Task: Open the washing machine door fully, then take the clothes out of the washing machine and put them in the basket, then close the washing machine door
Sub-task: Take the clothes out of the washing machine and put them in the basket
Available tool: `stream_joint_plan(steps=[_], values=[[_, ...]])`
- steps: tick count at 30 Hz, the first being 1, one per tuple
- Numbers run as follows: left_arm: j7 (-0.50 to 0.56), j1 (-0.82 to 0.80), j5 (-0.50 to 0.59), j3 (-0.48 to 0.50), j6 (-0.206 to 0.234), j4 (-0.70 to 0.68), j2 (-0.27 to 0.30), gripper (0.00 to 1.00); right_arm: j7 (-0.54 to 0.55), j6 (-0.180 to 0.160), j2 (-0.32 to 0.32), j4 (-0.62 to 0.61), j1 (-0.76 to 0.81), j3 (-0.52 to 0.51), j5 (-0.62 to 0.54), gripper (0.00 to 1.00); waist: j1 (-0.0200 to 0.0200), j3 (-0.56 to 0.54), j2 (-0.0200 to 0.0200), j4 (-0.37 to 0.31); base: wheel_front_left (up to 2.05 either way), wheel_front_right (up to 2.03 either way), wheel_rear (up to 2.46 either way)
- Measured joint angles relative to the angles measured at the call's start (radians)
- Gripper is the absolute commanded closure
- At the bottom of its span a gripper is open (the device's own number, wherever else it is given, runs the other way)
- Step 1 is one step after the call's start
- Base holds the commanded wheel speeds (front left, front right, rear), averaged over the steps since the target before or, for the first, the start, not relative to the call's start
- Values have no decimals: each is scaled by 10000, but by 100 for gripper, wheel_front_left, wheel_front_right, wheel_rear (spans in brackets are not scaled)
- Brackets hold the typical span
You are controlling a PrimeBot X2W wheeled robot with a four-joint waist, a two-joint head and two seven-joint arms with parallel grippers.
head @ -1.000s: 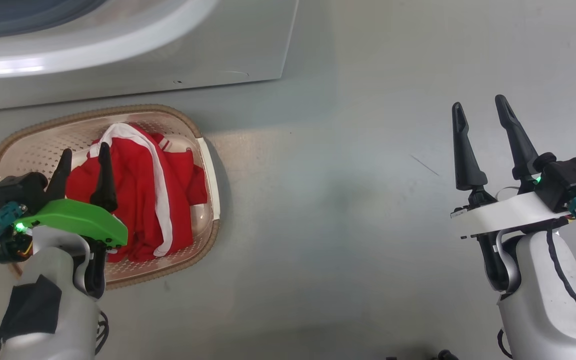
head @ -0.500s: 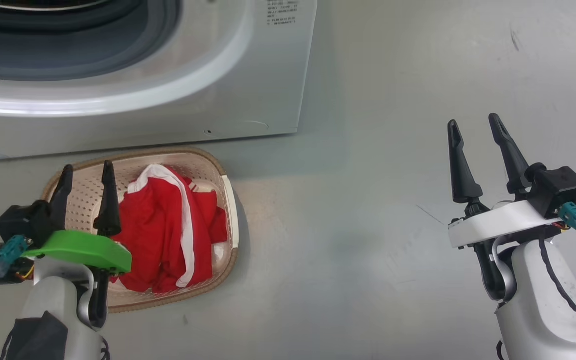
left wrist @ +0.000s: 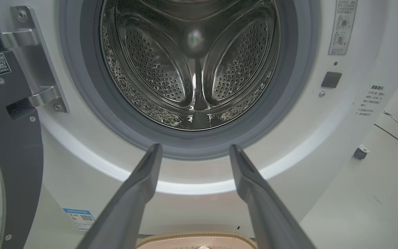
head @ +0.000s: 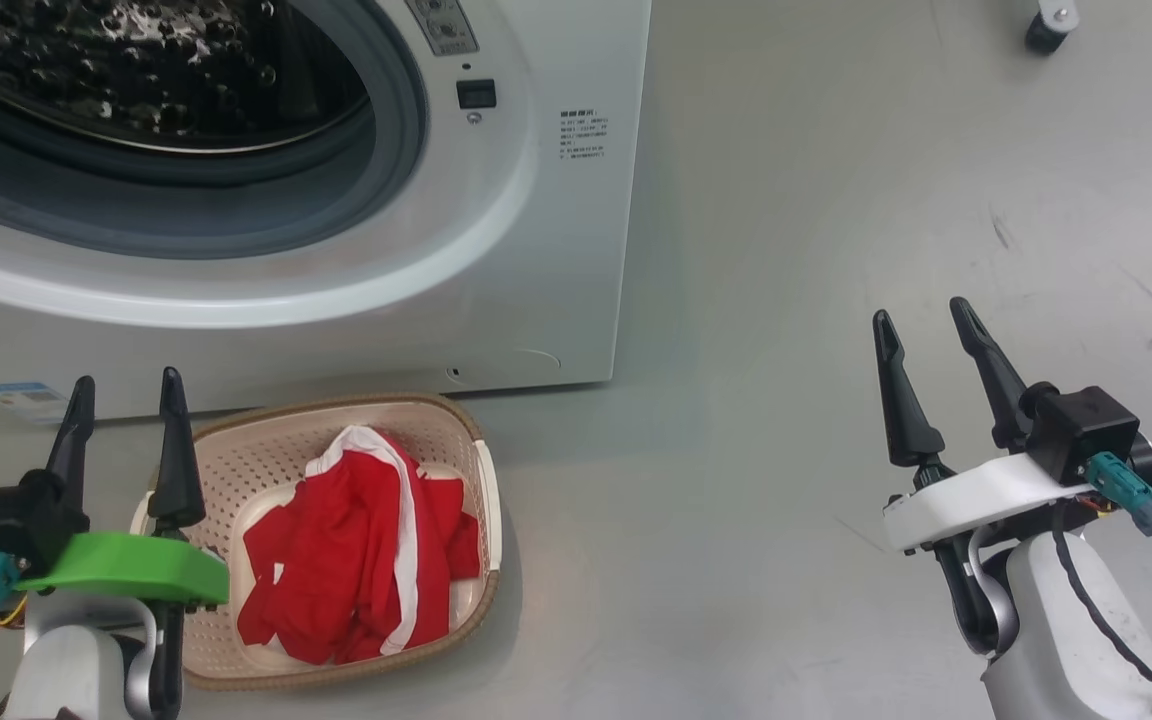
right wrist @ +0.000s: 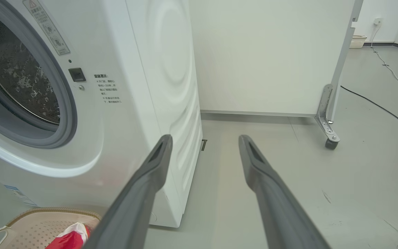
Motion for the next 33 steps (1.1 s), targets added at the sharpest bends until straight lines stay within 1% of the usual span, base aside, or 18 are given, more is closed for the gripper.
stream_joint_plan(steps=[9,16,24,33], values=[[0,1037,211,280,0,-754,-17,0,0,0,6,138,466,69,-6,0,0,-1124,0,21,0,0,0],[0,1700,395,445,2,-1269,-33,0,0,0,21,75,621,163,-48,0,0,-1700,0,-56,0,0,0],[0,2300,468,489,15,-1662,-48,0,0,-17,27,35,885,205,-65,0,0,-2115,0,-150,0,0,0],[2,2505,583,343,15,-1998,-52,0,0,-29,52,-59,886,270,-79,0,0,-2146,0,-166,0,0,0]])
